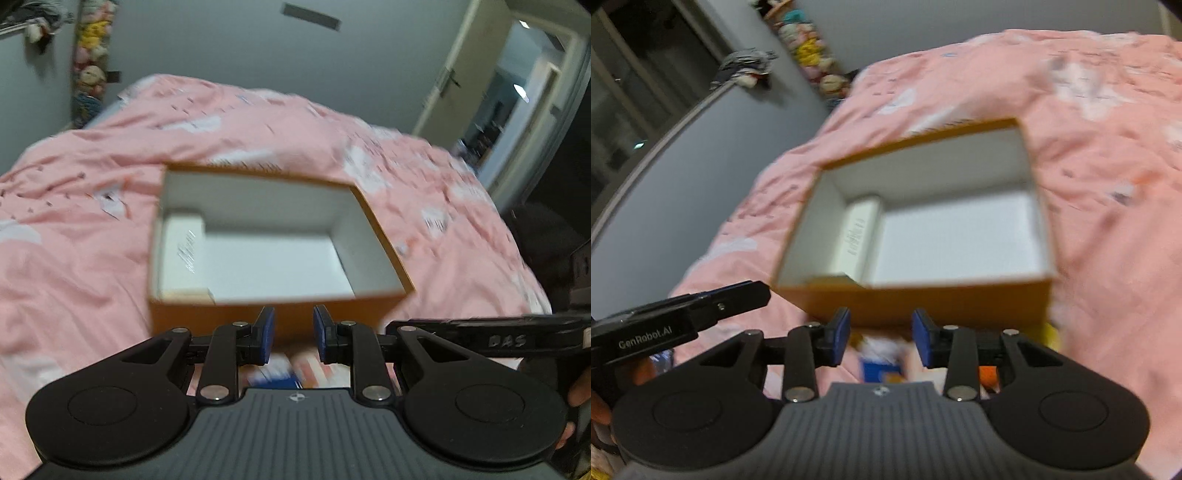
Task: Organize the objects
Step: 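Move back to the pile and grasp the dark gray box with the left tool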
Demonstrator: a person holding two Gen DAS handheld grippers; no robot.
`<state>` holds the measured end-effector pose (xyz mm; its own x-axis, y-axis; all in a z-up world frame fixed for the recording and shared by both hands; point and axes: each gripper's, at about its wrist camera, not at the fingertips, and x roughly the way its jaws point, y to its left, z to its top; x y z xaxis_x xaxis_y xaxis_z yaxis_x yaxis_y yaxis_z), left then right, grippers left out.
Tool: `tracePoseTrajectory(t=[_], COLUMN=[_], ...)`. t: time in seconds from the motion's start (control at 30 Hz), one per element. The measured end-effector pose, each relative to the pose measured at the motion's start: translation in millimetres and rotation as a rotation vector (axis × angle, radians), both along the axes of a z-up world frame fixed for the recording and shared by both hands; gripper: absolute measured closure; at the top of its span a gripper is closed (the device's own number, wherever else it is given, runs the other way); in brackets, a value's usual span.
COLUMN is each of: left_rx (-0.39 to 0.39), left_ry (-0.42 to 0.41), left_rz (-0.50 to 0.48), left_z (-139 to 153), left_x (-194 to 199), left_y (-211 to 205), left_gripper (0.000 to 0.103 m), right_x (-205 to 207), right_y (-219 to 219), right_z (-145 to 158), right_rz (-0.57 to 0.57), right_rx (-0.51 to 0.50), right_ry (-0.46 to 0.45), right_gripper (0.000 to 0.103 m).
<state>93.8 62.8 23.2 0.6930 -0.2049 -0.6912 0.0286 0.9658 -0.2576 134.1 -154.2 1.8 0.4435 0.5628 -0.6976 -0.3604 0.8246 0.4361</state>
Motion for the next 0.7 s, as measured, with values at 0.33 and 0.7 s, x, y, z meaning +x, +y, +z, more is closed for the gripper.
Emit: tracePoseTrajectory(t=[0.33,0.7], left_rx=[0.037,0.106], left_ry=[0.191,0.452], left_rz=[-0.044,-0.107], left_z=[-46.4,-87.4], left_x=[-30.3,-53.3], left_y=[-41.9,-57.8], left_gripper=[0.077,0.077], right_x=[-65.6,-92.7], right_y=[-59.6,-58.9], right_z=[-18.1,-53.9], right_rz=[-0.198,-0.154], right_rx=[-0.074,-0.148], right_ry=[-0.054,0.045], right_gripper=[0.040,0.025])
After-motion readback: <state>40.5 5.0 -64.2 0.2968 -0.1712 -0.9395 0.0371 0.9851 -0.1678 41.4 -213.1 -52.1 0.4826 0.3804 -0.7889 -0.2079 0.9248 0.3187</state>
